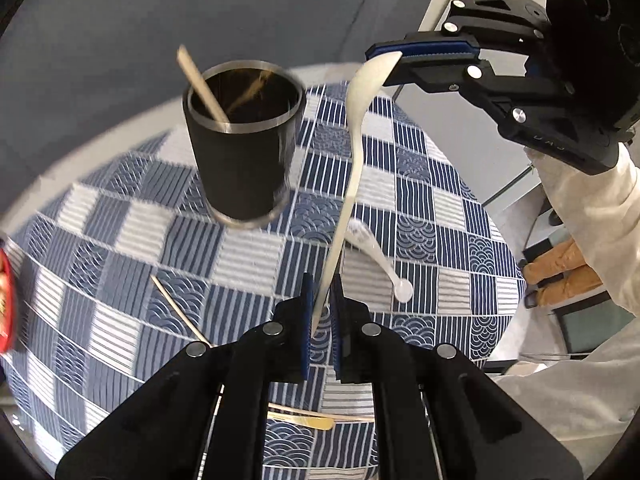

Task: Organize utensils
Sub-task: 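Lift the cartoon-printed spoon with the right tool while the left tool lifts its white spoon, then carry both held spoons over the black cup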

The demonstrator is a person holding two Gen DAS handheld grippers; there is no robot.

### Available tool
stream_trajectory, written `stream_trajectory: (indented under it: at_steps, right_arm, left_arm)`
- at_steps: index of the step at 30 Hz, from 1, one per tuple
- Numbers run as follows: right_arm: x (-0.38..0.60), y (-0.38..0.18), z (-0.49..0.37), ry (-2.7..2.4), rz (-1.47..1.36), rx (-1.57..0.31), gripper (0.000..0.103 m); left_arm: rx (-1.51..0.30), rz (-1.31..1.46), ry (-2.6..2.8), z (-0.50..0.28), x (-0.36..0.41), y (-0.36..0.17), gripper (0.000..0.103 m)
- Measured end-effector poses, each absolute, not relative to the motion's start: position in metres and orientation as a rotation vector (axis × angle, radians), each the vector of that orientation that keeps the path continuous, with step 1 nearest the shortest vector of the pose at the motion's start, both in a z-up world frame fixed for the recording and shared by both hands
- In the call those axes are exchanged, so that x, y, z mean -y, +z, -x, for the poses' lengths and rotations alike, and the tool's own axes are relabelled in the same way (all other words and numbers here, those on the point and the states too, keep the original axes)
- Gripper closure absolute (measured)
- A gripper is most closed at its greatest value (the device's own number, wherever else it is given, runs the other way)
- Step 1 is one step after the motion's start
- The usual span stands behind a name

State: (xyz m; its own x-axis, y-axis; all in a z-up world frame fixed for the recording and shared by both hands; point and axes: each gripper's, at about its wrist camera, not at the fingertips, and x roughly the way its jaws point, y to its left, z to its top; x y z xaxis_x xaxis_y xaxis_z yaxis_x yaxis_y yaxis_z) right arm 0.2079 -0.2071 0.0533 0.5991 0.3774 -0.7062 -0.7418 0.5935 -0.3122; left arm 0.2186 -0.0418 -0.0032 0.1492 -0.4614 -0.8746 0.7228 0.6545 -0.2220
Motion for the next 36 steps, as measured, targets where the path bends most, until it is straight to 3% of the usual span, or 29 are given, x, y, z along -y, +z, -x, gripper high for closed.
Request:
stream_trajectory:
  at_steps: [18, 36]
  right_arm:
    - [0.219, 0.135, -0.212, 0.518, 0.705, -0.501, 0.097]
    - [0.219, 0.120, -0.265, 0.457, 0.754, -0.591, 0.095]
  left_arm:
    - [-0.926, -0.369, -0.875, -0.244, 0.071, 0.075, 0.094]
    - [-0.994, -0.308, -0.973, -0.314, 0.109, 0.031, 0.094]
